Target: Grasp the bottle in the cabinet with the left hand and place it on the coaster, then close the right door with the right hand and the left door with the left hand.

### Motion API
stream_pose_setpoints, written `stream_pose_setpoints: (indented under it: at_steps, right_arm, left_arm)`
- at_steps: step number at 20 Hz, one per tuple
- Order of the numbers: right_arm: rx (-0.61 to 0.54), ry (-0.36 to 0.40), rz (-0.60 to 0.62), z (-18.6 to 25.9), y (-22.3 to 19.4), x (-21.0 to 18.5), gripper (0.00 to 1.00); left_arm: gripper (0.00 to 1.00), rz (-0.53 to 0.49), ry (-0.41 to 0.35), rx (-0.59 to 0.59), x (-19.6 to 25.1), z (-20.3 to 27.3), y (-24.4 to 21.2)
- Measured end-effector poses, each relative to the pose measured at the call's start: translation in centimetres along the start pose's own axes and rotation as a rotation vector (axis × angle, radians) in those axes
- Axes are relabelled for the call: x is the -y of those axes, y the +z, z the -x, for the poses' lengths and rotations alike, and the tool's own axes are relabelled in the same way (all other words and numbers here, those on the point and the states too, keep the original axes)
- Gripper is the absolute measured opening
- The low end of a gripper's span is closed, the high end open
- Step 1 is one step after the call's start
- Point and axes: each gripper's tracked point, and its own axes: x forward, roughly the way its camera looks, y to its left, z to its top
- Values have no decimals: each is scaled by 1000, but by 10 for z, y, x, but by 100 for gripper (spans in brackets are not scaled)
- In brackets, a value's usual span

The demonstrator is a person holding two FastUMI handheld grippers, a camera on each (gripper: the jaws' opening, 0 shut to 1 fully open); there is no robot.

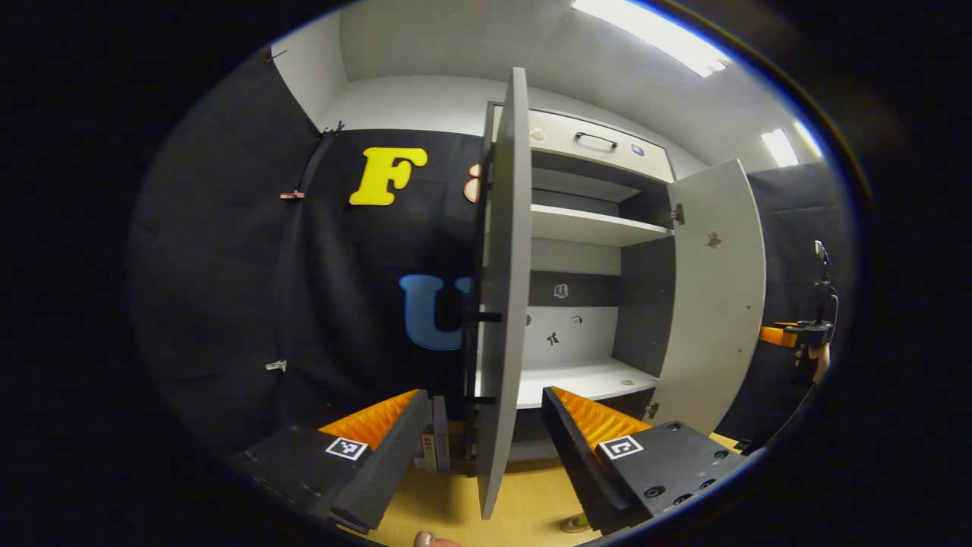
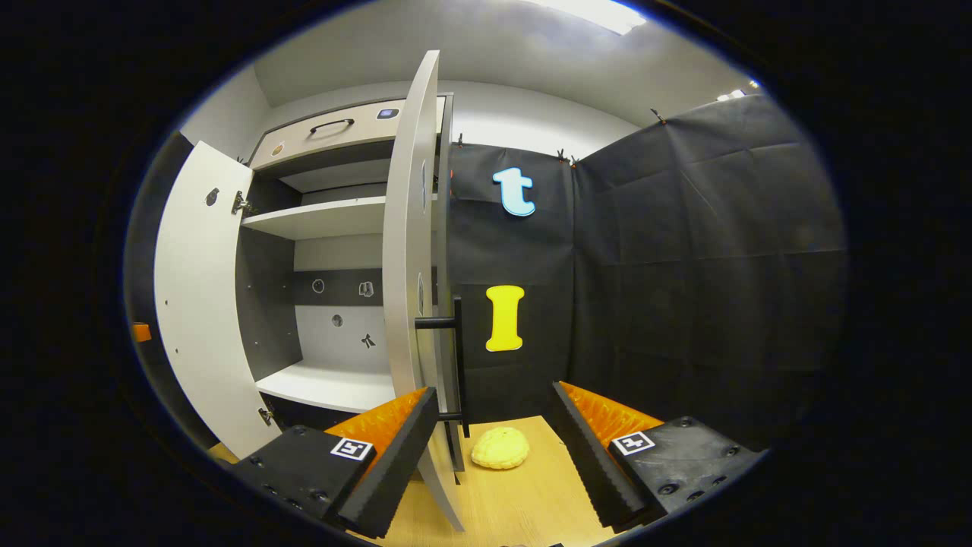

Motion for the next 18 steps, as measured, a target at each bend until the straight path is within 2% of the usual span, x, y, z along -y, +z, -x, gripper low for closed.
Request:
stream_pose_setpoints:
  at_steps: [5, 10, 18]
  right_arm:
    - [-6, 90, -3, -12, -6, -5, 97]
    - [-1, 164, -2, -12, -8, -19, 97]
    - [-14, 264, 7, -12, -11, -63, 97]
  left_arm:
    - [95, 39, 117, -1, -22, 3, -3]
    - [95, 20, 207, -17, -38, -3, -12]
    - [95, -29, 207, -27, -42, -5, -10]
